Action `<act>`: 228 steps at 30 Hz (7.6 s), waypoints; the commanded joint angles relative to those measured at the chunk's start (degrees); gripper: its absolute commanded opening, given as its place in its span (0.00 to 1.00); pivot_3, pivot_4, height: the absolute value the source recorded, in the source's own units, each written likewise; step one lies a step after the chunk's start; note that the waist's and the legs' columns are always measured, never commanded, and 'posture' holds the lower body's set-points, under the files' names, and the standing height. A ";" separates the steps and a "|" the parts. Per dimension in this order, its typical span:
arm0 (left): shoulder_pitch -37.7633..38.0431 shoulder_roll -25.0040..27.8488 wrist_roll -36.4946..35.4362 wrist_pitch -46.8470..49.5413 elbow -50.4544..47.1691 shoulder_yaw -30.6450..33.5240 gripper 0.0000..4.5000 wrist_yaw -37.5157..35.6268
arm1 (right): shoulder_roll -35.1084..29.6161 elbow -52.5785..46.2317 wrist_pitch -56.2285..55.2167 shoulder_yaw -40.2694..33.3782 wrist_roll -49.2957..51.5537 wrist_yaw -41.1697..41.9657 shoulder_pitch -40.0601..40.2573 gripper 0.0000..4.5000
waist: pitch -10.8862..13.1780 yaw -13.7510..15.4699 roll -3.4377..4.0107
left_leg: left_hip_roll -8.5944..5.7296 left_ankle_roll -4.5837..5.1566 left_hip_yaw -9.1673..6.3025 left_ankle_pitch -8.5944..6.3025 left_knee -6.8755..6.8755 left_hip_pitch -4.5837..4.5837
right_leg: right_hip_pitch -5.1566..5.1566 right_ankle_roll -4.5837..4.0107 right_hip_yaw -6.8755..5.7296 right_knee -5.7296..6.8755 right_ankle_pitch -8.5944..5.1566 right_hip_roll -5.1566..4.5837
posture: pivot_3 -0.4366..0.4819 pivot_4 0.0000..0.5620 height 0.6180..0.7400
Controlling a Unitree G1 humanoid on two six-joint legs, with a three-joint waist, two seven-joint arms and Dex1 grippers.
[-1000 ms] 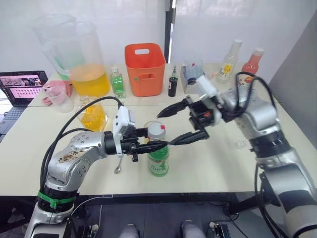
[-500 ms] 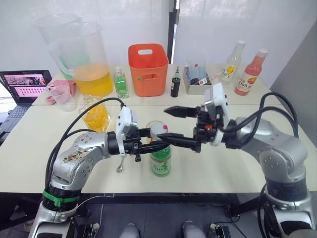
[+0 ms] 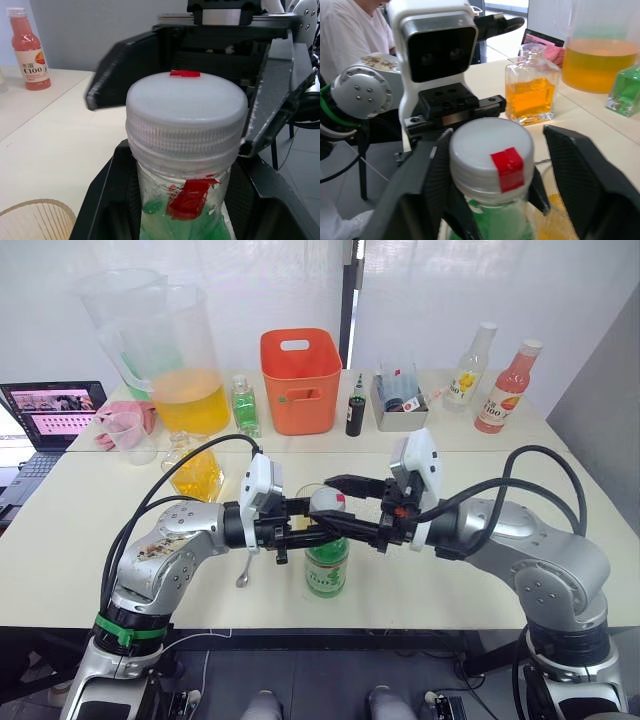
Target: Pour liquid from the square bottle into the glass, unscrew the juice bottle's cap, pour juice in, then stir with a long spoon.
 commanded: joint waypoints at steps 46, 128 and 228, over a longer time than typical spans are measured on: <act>3.51 0.49 -0.35 1.35 -5.46 0.28 0.36 4.24 | -7.11 22.80 -12.96 1.29 -5.21 33.40 -15.33 0.99 | -0.01 -0.37 0.01 | 0.01 -0.08 0.01 0.05 -0.14 0.09 | 0.02 0.01 0.00 -0.02 0.01 0.00 | 0.48 0.27 1.00; -0.20 -0.71 2.35 -2.06 0.10 -3.04 0.36 -1.26 | -7.71 5.07 -0.21 -4.03 -2.26 15.43 -7.65 0.71 | -0.01 0.40 0.00 | 0.01 -0.08 -0.05 0.04 -0.21 0.25 | 0.39 0.16 -0.13 -0.32 -0.05 0.00 | 0.48 0.27 1.00; -0.87 -2.92 5.87 -4.29 4.28 -5.80 0.36 -3.74 | -5.39 -4.69 -1.88 -2.14 3.96 -2.61 2.07 0.37 | -0.02 1.57 0.00 | 0.00 -0.07 -0.07 0.04 -0.21 0.33 | 0.55 0.43 -0.13 -0.44 -0.22 -0.01 | 0.48 0.27 1.00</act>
